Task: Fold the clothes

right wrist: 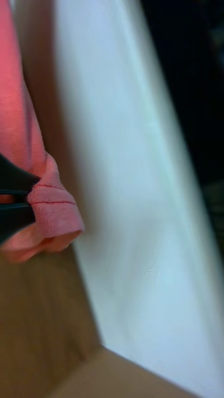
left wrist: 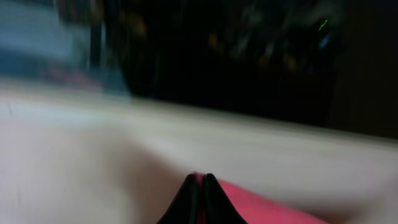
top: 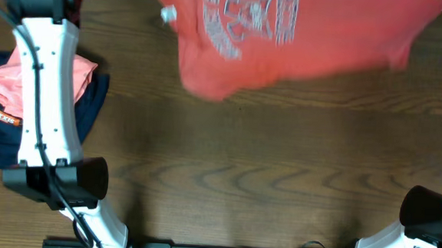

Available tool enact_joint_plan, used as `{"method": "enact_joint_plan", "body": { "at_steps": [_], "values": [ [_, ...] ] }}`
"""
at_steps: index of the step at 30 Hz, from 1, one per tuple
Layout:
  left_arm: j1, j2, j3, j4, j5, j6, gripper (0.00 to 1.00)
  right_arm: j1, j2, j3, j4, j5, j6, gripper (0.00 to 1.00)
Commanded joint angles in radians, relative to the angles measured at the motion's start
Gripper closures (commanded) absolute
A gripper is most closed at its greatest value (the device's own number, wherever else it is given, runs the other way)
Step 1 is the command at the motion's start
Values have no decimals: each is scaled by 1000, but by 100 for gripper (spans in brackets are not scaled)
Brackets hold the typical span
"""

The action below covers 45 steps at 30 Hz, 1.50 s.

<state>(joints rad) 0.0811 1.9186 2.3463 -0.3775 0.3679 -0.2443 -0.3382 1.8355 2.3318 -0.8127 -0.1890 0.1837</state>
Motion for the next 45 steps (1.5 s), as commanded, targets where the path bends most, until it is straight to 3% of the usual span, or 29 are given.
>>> {"method": "enact_joint_plan", "body": {
  "at_steps": [1,5,14,18,21,26,28,29,33,37,45],
  "values": [
    [23,-63,152,-6,-6,-39,94,-19,-50,105,-28,137,19,99],
    [23,-88,191,-189,86,-38,94,-50,-49,114,-164,156,-6,99],
    [7,-77,145,-937,142,50,94,-54,8,-16,-591,383,-26,99],
    [-53,-55,40,-1051,142,91,94,-55,11,-157,-659,416,-32,99],
    [-115,-49,-73,-1008,140,117,94,-55,11,-245,-665,465,-27,99],
    [-225,-48,-307,-772,141,117,92,-61,11,-324,-668,503,-4,99],
    [-270,-48,-405,-673,141,111,76,-62,11,-335,-667,503,-4,99],
    [-293,-48,-457,-620,141,109,63,-62,11,-335,-666,503,-4,99],
    [-378,-44,-651,-407,141,109,38,-62,10,-335,-663,499,-4,99],
    [-452,-23,-790,-235,141,105,27,-62,10,-335,-663,473,-4,99],
    [-540,164,-824,-91,141,74,20,-62,10,-335,-668,469,-4,99]
  ]
}}
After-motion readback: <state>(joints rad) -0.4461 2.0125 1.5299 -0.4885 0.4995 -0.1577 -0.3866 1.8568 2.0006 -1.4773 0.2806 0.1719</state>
